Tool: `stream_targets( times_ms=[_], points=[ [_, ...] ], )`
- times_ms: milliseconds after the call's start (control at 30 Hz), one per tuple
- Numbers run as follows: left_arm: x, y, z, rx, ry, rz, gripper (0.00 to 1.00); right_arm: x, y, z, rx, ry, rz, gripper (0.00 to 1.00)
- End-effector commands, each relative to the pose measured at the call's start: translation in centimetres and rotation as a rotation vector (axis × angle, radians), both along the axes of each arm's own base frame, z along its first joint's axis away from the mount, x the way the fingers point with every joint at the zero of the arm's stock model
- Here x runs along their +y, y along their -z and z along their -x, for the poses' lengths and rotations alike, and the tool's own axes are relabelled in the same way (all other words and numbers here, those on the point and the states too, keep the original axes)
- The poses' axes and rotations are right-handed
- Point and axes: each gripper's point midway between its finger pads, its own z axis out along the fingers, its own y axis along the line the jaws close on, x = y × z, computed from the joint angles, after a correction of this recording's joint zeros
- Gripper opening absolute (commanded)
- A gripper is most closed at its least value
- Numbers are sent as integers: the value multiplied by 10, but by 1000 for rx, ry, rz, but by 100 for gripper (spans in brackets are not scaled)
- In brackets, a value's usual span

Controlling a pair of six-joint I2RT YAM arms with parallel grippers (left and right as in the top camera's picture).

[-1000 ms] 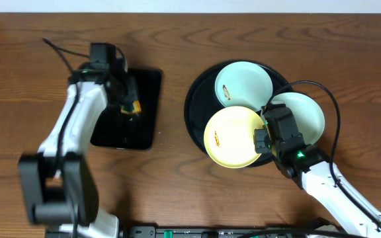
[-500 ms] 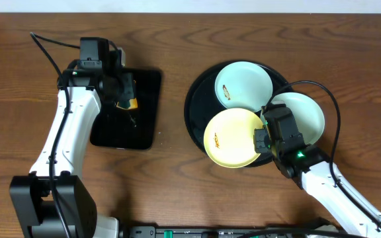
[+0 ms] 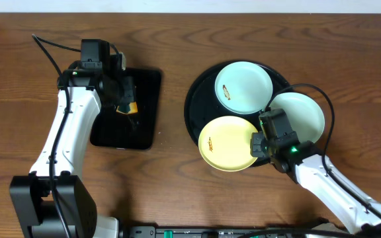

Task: Clean dirty plates on tray and stack at the side
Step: 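Grasp the green-yellow sponge with the left gripper and lift it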

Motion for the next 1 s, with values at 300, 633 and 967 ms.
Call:
stream_targets(
  times_ms=[300,633,967],
  points=[
    [-1,8,4,21,15,3,8,3,15,4,72,67,-30,31],
    [-1,8,4,21,15,3,7,11,37,8,148,93,-70,15],
    [-1,7,3,15,15,2,7,10,-14,-24,-43,38,-66,1]
  ],
)
